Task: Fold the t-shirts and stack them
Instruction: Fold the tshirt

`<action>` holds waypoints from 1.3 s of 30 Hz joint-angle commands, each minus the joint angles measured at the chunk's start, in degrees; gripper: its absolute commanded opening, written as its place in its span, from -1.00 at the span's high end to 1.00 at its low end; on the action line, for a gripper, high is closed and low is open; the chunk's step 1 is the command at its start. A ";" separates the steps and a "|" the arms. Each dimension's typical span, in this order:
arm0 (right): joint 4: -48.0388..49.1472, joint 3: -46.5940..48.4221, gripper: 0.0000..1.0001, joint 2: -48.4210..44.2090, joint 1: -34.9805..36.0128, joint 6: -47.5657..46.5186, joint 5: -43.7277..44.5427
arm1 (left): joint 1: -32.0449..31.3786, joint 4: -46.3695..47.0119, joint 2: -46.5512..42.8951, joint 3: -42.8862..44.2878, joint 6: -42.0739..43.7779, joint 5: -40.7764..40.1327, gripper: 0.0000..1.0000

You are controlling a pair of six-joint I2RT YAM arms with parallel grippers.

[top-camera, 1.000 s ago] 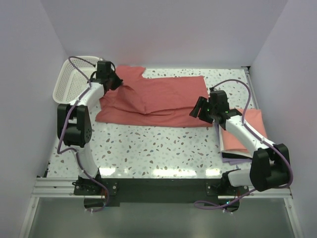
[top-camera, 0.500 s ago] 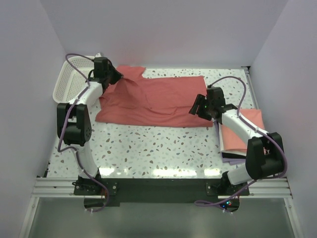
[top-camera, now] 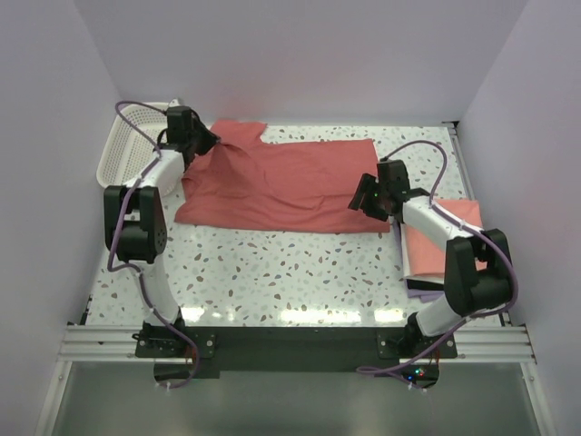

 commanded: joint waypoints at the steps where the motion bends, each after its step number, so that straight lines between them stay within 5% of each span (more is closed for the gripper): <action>1: 2.67 1.85 -0.24 0.44 -0.71 -0.23 1.32 | 1.10 5.39 2.51 2.11 1.45 2.65 0.82; 5: 3.03 2.02 -0.24 1.23 -0.71 -0.05 1.06 | 1.62 1.90 4.45 4.49 3.38 5.55 0.12; 10: 3.64 1.67 -0.24 1.67 -0.62 -0.06 0.62 | 1.71 1.01 -2.20 -2.07 2.25 2.93 -0.06; 21: 5.84 -0.53 -0.25 1.23 -0.53 2.49 -1.93 | 1.19 -3.31 -18.04 -27.56 -5.05 -9.38 0.04; 33: 7.51 1.05 -0.25 6.50 -0.71 5.66 -0.26 | 2.15 -6.47 -14.79 -34.34 -5.22 -15.28 0.31; 39: 7.77 -3.51 -0.25 7.03 -1.06 7.94 1.40 | 2.15 -7.43 -20.76 -42.96 -7.86 -17.82 0.49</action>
